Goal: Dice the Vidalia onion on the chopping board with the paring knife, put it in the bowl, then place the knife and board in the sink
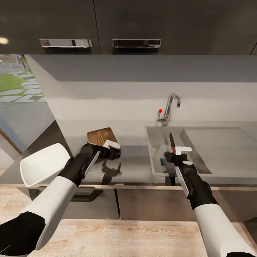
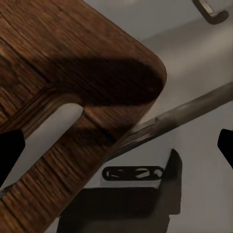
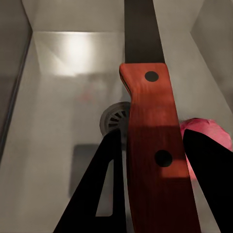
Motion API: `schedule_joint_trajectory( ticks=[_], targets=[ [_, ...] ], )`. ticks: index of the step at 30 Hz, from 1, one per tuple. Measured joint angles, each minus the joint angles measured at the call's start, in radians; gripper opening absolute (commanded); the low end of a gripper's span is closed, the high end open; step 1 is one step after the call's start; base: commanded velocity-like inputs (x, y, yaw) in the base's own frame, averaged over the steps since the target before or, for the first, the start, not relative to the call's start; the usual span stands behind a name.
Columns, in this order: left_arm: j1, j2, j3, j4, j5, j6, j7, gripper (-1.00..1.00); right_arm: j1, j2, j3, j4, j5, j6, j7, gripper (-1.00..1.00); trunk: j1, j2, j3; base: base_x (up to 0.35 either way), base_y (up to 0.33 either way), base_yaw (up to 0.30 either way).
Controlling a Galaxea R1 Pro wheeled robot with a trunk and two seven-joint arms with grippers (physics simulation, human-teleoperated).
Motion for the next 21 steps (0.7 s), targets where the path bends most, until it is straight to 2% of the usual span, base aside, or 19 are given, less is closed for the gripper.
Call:
schedule_joint_trajectory(
  ticks=[21],
  targets=[
    [0.000,0.001,-0.006,0.000,0.000,0.000,0.000,1.00,0.000,0.000,0.002,-0.015,0.000,0.000,-0.001,-1.00,0.000,0.000,-0.033,0.011,0.056,0.000]
  ],
)
